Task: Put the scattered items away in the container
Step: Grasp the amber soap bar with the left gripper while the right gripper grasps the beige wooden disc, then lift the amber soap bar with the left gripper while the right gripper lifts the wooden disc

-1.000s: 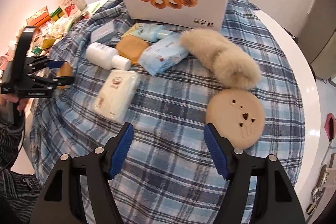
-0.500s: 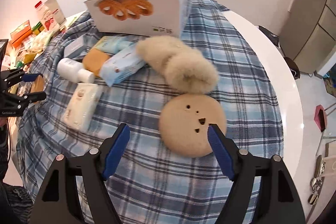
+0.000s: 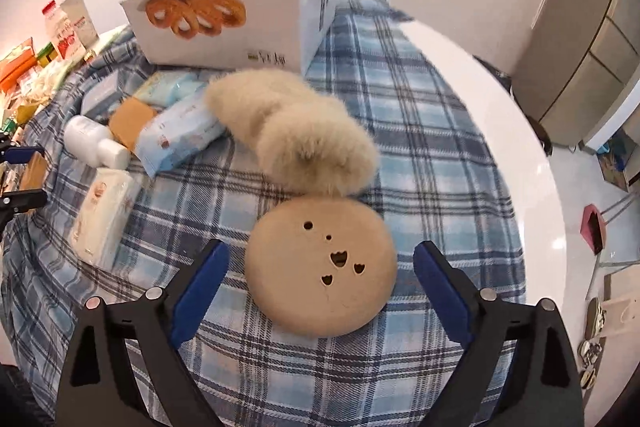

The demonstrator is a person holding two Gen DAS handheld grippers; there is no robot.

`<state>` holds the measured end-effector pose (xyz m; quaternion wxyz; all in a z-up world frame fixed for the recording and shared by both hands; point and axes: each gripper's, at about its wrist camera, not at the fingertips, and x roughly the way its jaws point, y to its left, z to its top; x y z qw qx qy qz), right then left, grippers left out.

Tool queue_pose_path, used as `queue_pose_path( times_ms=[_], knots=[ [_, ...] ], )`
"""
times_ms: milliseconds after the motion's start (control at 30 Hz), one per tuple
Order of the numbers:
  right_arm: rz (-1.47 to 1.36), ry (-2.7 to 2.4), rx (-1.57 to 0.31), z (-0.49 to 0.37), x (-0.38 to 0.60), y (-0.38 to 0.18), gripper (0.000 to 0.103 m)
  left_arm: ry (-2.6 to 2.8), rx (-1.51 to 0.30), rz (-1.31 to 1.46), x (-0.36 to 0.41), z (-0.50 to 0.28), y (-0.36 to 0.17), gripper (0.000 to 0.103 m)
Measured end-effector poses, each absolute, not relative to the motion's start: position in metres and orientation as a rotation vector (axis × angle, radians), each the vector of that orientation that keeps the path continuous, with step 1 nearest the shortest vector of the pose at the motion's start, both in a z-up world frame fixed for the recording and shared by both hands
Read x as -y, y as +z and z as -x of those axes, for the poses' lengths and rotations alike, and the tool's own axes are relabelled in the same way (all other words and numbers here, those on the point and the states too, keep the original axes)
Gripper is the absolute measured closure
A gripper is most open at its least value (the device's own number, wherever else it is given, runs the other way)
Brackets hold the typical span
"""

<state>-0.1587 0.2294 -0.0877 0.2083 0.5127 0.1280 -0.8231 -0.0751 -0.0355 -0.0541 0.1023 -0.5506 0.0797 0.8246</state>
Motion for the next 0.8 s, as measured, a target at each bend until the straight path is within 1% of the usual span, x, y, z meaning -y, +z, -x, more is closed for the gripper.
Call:
queue_pose_path(
  times_ms=[267,667,767,800],
  knots=[
    [-1.492,-2.257,-0.363,0.167,-0.232,-0.101,0.010,2.417,-0.244,1.619,0.028,0.078,-0.055,0.037],
    [-1.460,-2.254,-0.378,0.162,-0.231,-0.101,0.010,2.409,-0.246,1.625,0.026,0.081,-0.058,0.037],
    [-1.467,-2.267,-0.350,0.161,-0.232,-0.098,0.021,2.403,-0.246,1.627,0.025,0.080,-0.059,0.037],
    [-1.470,-2.273,-0.344,0.161,-0.232,-0.097,0.021,2.400,-0.245,1.629,0.025,0.080,-0.060,0.037]
  ],
)
